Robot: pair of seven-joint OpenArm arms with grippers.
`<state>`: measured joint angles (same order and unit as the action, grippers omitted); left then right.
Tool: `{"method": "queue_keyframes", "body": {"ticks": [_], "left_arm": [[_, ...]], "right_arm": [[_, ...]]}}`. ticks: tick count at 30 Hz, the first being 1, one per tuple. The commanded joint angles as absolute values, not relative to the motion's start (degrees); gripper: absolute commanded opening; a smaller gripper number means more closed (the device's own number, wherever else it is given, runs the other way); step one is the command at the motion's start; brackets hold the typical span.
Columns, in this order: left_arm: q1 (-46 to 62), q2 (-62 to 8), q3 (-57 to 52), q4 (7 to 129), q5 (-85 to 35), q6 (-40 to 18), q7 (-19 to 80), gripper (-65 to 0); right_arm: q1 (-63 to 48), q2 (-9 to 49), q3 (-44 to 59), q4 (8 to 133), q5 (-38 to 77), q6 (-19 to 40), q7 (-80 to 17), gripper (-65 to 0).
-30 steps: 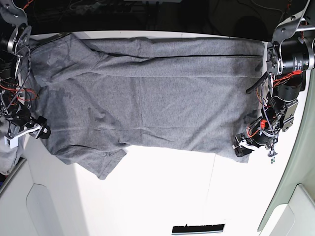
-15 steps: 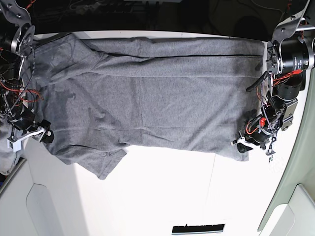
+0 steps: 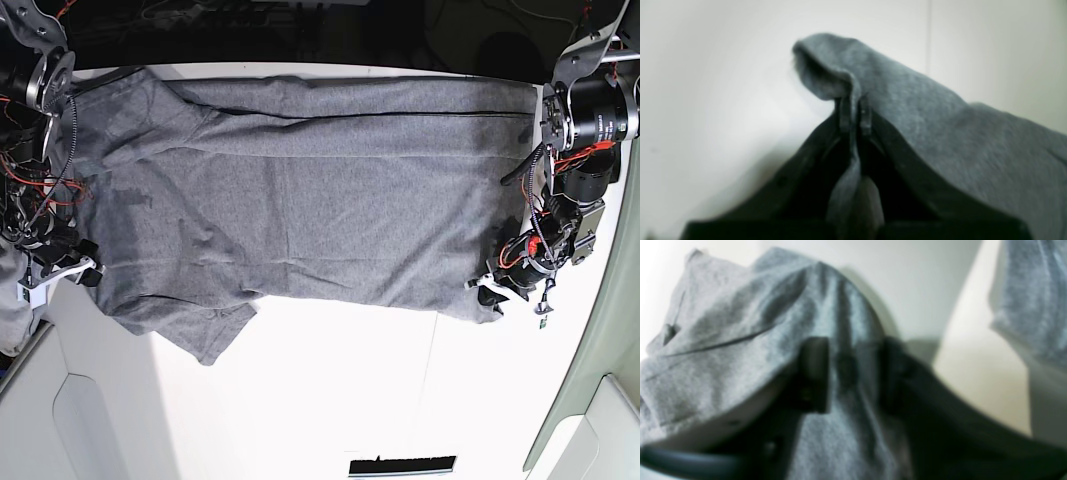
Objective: Layout the t-shirt on the table in an organized manner, then fold the t-shirt properly
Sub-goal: 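Move both grippers to the opposite t-shirt side and grasp its corners, then lift the grasped t-shirt side and fold it over toward the first fold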
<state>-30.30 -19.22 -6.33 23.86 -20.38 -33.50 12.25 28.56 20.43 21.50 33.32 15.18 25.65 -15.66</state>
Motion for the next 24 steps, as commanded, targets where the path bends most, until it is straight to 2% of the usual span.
{"method": "queue_keyframes", "body": {"ticks": [1, 3, 6, 13, 18, 24], "left_arm": [[-31.6, -19.9, -6.3, 24.3, -20.9, -35.3, 12.3, -65.0], [-31.6, -20.3, -6.3, 24.6, -22.5, -37.4, 13.2, -65.0], [-31.6, -21.1, -6.3, 26.1, -26.2, -39.9, 18.1, -65.0], [-28.2, -25.2, -6.3, 37.1, -42.5, -40.0, 34.9, -65.0], [-18.9, -29.6, -6.3, 52.3, -53.7, -40.0, 46.1, -65.0], [-6.3, -34.5, -6.3, 70.5, -60.3, -40.0, 49.1, -65.0]], "right_arm": [[30.1, 21.5, 21.6, 34.3, 15.1, 27.3, -12.8, -54.0], [30.1, 21.5, 21.6, 34.3, 13.6, 30.5, -10.1, -65.0], [30.1, 21.6, 21.6, 35.2, 13.5, 32.1, -9.9, -65.0], [27.5, 23.5, 21.6, 39.1, 15.2, 33.4, -11.2, -65.0], [19.2, 26.5, 21.6, 47.2, 20.5, 33.5, -12.7, -65.0], [10.5, 28.6, 21.6, 56.8, 23.0, 33.4, -12.7, -65.0]]}}
